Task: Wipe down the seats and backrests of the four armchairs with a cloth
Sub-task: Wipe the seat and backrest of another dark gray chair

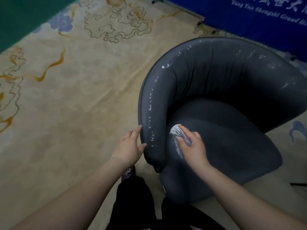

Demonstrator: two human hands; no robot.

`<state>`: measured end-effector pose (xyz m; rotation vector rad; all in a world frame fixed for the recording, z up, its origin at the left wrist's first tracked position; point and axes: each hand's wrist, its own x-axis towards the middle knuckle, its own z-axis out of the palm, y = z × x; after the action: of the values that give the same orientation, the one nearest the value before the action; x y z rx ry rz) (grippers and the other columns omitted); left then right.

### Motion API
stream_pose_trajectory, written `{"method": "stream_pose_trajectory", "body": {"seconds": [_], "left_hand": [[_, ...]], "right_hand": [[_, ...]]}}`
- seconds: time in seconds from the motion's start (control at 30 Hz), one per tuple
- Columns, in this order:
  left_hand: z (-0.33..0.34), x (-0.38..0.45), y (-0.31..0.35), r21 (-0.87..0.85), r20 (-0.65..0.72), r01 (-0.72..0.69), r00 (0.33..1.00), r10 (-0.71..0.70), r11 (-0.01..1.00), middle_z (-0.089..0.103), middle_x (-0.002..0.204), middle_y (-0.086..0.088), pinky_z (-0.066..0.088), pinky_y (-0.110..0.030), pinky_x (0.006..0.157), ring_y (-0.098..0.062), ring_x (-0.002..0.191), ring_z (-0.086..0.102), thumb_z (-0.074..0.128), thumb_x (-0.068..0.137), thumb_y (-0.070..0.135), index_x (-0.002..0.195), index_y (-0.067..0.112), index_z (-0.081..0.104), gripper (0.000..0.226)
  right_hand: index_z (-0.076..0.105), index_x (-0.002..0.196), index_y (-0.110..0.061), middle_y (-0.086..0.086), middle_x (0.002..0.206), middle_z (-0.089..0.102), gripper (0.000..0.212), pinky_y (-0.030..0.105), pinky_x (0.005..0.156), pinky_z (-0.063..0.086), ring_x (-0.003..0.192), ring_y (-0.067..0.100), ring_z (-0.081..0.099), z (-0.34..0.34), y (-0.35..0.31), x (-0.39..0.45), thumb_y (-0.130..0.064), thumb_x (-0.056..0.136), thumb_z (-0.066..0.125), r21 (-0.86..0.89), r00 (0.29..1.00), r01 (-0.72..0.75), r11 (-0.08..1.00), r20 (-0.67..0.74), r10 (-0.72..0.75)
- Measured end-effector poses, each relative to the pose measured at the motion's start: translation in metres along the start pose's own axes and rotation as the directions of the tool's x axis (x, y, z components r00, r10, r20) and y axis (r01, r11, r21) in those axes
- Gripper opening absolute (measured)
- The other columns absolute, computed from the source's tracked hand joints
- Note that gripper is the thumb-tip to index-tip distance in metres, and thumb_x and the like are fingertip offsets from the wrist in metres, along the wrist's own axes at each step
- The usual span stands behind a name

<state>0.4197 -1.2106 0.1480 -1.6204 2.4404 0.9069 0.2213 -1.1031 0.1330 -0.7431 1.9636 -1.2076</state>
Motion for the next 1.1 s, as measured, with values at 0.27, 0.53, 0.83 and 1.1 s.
{"method": "stream_pose_trajectory", "body": {"seconds": [0.27,0.53,0.83,1.1], "left_hand": [[-0.012,0.058,-0.03,-0.132,0.187,-0.106,0.974,0.13,0.986,0.041,0.148,-0.003,0.047,-0.039,0.097,-0.024,0.119,0.055,0.071,0.082,0.041,0.153,0.03,-0.006,0.105],[-0.012,0.086,-0.049,-0.116,0.221,-0.286,0.926,0.306,0.951,0.049,0.142,0.004,0.049,-0.027,0.085,-0.02,0.111,0.06,0.081,0.073,0.038,0.152,0.025,-0.008,0.12],[-0.017,0.099,-0.047,-0.103,0.267,-0.319,0.903,0.336,0.942,0.061,0.124,0.005,0.053,-0.033,0.081,-0.013,0.086,0.062,0.085,0.065,0.043,0.15,0.034,-0.013,0.13],[-0.008,0.102,-0.049,-0.224,0.232,-0.255,0.923,0.306,0.941,0.057,0.114,0.011,0.055,-0.04,0.082,-0.013,0.096,0.06,0.09,0.058,0.038,0.149,0.037,-0.015,0.139]], "right_hand": [[0.058,0.126,-0.035,-0.002,0.097,0.047,0.04,-0.005,0.063,0.035,0.079,-0.018,0.052,0.063,-0.017,0.002,-0.018,0.09,0.062,0.064,0.956,-0.103,0.993,-0.268,0.117],[0.053,0.133,-0.031,-0.007,0.097,0.04,0.048,0.004,0.085,0.039,0.088,-0.006,0.051,0.137,-0.005,-0.023,-0.012,0.089,0.062,0.088,0.934,-0.06,0.994,-0.348,0.087],[0.055,0.13,-0.035,-0.001,0.102,0.045,0.043,0.013,0.058,0.048,0.069,0.007,0.058,0.133,0.014,0.015,-0.014,0.093,0.058,0.344,0.855,-0.153,0.926,-0.424,0.298],[0.054,0.132,-0.028,0.005,0.107,0.043,0.044,0.011,0.051,0.045,0.059,0.001,0.056,0.136,0.019,0.016,-0.011,0.093,0.057,0.377,0.836,-0.167,0.911,-0.436,0.333]]}}
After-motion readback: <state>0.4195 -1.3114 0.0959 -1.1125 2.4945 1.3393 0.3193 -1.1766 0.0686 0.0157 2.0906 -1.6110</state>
